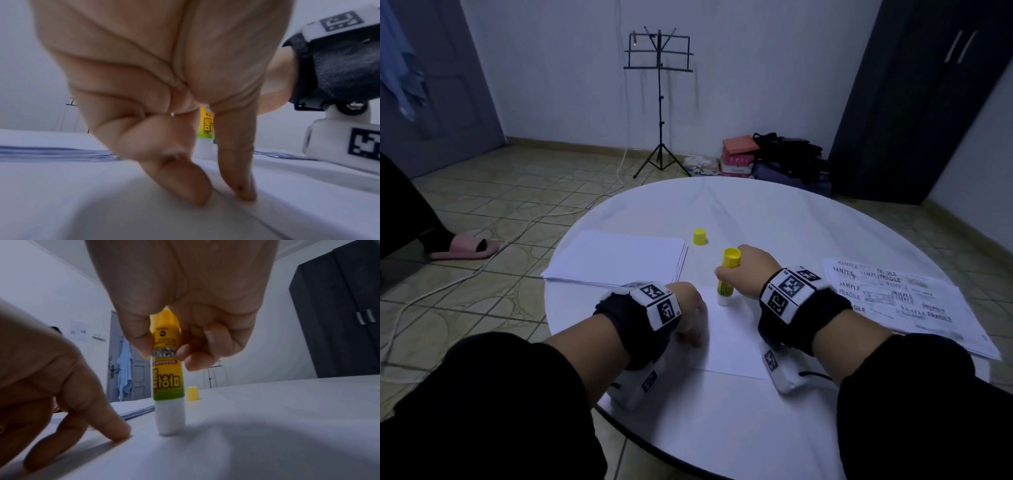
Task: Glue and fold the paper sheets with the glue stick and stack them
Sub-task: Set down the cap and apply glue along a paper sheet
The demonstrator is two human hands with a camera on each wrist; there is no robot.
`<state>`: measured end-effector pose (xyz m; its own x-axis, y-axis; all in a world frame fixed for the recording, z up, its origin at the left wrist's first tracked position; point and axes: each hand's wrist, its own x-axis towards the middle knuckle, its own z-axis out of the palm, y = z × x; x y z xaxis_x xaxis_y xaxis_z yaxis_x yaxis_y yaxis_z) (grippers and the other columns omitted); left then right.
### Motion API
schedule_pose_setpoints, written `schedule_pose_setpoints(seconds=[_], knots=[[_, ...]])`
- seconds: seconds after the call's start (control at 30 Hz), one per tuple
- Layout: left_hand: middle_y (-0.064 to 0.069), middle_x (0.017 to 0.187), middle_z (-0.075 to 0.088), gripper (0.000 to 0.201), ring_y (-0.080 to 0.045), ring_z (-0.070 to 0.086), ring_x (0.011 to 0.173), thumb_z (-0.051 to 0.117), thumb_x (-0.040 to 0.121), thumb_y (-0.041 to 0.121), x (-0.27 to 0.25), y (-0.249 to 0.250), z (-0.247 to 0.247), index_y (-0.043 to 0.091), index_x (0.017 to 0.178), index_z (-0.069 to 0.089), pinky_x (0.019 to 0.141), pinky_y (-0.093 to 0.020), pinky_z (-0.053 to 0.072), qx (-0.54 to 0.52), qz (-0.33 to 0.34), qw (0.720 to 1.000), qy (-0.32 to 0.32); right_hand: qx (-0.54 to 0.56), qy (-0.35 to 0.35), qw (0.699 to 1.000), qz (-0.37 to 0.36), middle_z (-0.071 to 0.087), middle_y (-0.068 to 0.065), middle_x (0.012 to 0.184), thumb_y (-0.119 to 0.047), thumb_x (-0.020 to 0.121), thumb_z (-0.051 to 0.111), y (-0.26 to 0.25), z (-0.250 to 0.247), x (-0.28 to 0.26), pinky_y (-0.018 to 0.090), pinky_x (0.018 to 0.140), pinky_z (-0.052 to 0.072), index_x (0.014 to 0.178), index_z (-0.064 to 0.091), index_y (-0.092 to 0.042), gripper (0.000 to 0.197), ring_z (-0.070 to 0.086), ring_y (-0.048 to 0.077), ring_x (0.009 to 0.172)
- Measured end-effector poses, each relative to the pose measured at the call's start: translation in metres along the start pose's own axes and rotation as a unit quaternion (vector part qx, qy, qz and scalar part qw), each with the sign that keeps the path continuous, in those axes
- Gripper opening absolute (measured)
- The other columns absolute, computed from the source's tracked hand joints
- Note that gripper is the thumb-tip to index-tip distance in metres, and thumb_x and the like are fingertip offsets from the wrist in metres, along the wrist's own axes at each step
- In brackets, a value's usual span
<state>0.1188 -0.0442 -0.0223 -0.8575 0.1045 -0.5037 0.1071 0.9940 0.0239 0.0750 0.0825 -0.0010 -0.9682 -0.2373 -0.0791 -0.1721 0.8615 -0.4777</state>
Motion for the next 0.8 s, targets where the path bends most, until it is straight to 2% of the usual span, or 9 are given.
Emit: schedule_pose_setpoints(seconds=[0.07, 0.1, 0.13, 0.23, 0.37, 0.53, 0.63, 0.73, 0.8], knots=[[-0.003, 0.125, 0.061, 0.053, -0.018, 0.061, 0.108, 0.067, 0.088, 0.024, -0.003, 0.001, 0.0, 0.017, 0.137, 0.049, 0.072, -0.019, 0.049, 0.007, -0.016, 1.0, 0.015, 0.004, 0.006, 1.0, 0.011, 0.053, 0.006, 0.088, -0.031, 0.085, 0.058, 0.012, -0.005, -0.003, 0.028, 0.063, 0.037, 0.091, 0.048, -0.011, 0.024, 0.052, 0.024, 0.082], [-0.002, 0.126, 0.061, 0.056, -0.019, 0.06, 0.112, 0.069, 0.085, 0.029, -0.002, 0.0, 0.001, 0.02, 0.137, 0.05, 0.087, -0.025, 0.05, -0.012, -0.016, 0.999, 0.028, 0.004, 0.01, 1.0, 0.019, 0.052, 0.005, 0.084, -0.031, 0.085, 0.058, 0.019, -0.009, -0.005, 0.028, 0.059, 0.035, 0.088, 0.047, -0.011, 0.023, 0.051, 0.023, 0.08], [-0.001, 0.126, 0.06, 0.059, -0.02, 0.058, 0.113, 0.072, 0.082, 0.035, -0.001, -0.001, 0.002, 0.022, 0.136, 0.052, 0.093, -0.028, 0.049, -0.016, -0.009, 0.999, 0.035, 0.004, 0.015, 1.0, 0.028, 0.051, 0.004, 0.08, -0.031, 0.085, 0.058, 0.027, -0.012, -0.007, 0.028, 0.056, 0.033, 0.083, 0.046, -0.012, 0.023, 0.051, 0.023, 0.078], [0.0, 0.13, 0.055, 0.066, -0.022, 0.055, 0.117, 0.077, 0.074, 0.044, 0.001, -0.006, 0.004, 0.022, 0.132, 0.056, 0.097, -0.034, 0.047, -0.013, 0.009, 0.998, 0.06, -0.006, 0.035, 0.998, 0.056, 0.045, 0.001, 0.071, -0.03, 0.086, 0.058, 0.05, -0.026, -0.014, 0.028, 0.052, 0.03, 0.08, 0.044, -0.012, 0.024, 0.049, 0.023, 0.076], [0.002, 0.136, 0.052, 0.081, -0.023, 0.051, 0.123, 0.079, 0.067, 0.052, 0.011, -0.008, 0.007, 0.018, 0.134, 0.051, 0.103, -0.037, 0.043, 0.025, 0.022, 0.998, 0.044, -0.009, 0.059, 0.994, 0.091, 0.045, 0.001, 0.068, -0.029, 0.087, 0.058, 0.075, -0.041, -0.024, 0.027, 0.05, 0.028, 0.081, 0.046, -0.01, 0.023, 0.046, 0.02, 0.068], [0.002, 0.141, 0.048, 0.086, -0.023, 0.048, 0.126, 0.08, 0.066, 0.053, 0.008, -0.007, 0.005, 0.017, 0.137, 0.047, 0.104, -0.036, 0.041, 0.036, 0.028, 0.999, 0.026, -0.01, 0.075, 0.991, 0.115, 0.046, 0.001, 0.07, -0.028, 0.085, 0.059, 0.083, -0.047, -0.032, 0.028, 0.052, 0.03, 0.086, 0.048, -0.009, 0.023, 0.049, 0.024, 0.076], [0.002, 0.137, 0.052, 0.082, -0.022, 0.05, 0.124, 0.081, 0.065, 0.05, 0.005, -0.008, 0.006, 0.017, 0.133, 0.05, 0.103, -0.034, 0.042, 0.017, 0.035, 0.999, 0.027, 0.017, 0.085, 0.993, 0.08, 0.046, 0.0, 0.069, -0.024, 0.083, 0.059, 0.066, -0.046, -0.04, 0.029, 0.056, 0.032, 0.078, 0.046, -0.011, 0.019, 0.049, 0.023, 0.074], [0.002, 0.122, 0.062, 0.068, -0.02, 0.057, 0.113, 0.085, 0.064, 0.044, 0.0, -0.009, 0.005, 0.019, 0.12, 0.057, 0.092, -0.03, 0.047, -0.016, 0.04, 0.998, 0.04, 0.034, 0.036, 0.999, 0.002, 0.047, 0.001, 0.067, -0.022, 0.084, 0.058, 0.032, -0.038, -0.049, 0.027, 0.055, 0.034, 0.062, 0.046, -0.013, 0.026, 0.048, 0.021, 0.069], [0.002, 0.116, 0.064, 0.062, -0.021, 0.059, 0.108, 0.085, 0.063, 0.044, -0.002, -0.009, 0.004, 0.018, 0.113, 0.059, 0.089, -0.03, 0.048, -0.021, 0.043, 0.998, 0.041, 0.034, 0.007, 0.999, -0.033, 0.05, 0.001, 0.069, -0.024, 0.085, 0.059, 0.012, -0.026, -0.053, 0.028, 0.062, 0.037, 0.063, 0.048, -0.015, 0.026, 0.05, 0.021, 0.073]])
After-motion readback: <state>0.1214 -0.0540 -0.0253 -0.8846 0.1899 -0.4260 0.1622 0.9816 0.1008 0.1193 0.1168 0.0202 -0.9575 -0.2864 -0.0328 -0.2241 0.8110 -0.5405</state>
